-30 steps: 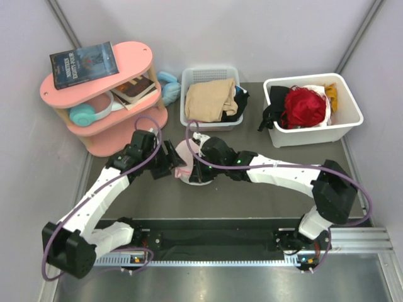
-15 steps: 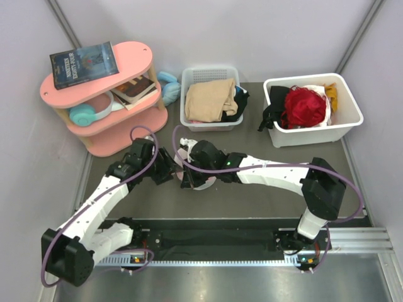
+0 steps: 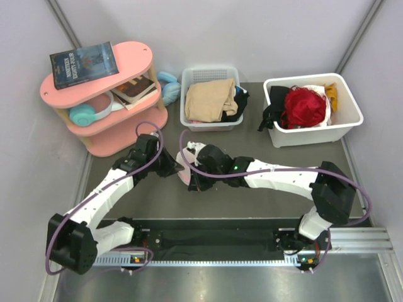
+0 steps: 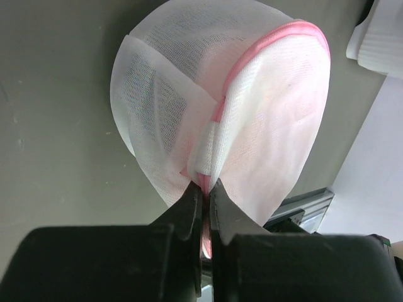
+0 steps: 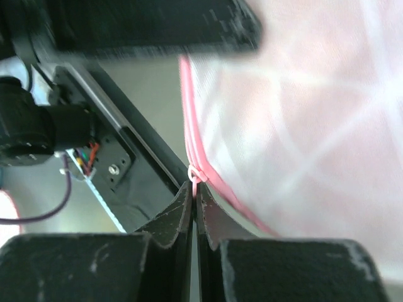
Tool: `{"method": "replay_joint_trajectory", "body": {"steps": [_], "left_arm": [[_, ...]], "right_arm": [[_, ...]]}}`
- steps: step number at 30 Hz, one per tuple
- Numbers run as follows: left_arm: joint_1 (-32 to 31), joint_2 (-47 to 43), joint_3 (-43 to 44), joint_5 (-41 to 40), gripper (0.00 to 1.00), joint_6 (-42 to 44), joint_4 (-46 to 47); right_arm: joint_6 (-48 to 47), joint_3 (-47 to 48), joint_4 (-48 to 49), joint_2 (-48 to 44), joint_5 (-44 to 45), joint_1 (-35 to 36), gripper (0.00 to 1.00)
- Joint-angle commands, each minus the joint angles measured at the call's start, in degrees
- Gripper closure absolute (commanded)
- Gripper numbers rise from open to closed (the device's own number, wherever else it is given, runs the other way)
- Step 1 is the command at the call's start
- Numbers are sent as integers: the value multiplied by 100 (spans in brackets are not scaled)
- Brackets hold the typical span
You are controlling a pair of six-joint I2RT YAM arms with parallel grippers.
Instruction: Unzip the laundry bag and remove the bra
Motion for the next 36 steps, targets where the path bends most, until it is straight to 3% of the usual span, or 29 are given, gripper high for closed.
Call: {"method": "replay_joint_trajectory", "body": {"steps": [1, 10, 18, 20, 21, 22, 25, 30, 36], "left_arm": [[84, 131, 223, -51, 100, 336, 332], [357, 534, 601, 623, 100, 862, 726], [304, 1860, 1899, 1672, 100, 1566, 1185], [295, 2002, 2147, 1681, 88, 1690, 1010], [295, 2073, 2331, 1576, 74, 1742, 869], [295, 2082, 2376, 1488, 49, 1804, 737], [295, 1889, 2281, 900, 28, 1796, 79], [295, 829, 1325, 284, 23, 1577, -669], [295, -832, 296, 107, 19, 489, -802]], "right_arm": [[50, -438, -122, -652, 258, -19, 100], [-2, -1432, -464, -1847, 602, -668, 100], [-319, -1082, -1089, -2332, 883, -792, 100], [-231, -1090, -976, -2323, 857, -740, 100], [-187, -1099, -922, -2297, 848, -714, 100], [-109, -1116, -852, -2271, 839, -652, 100], [49, -1082, -580, -2025, 787, -521, 100], [217, -871, -18, -1384, 585, -274, 100], [15, -71, 36, -443, 198, 104, 100]]}}
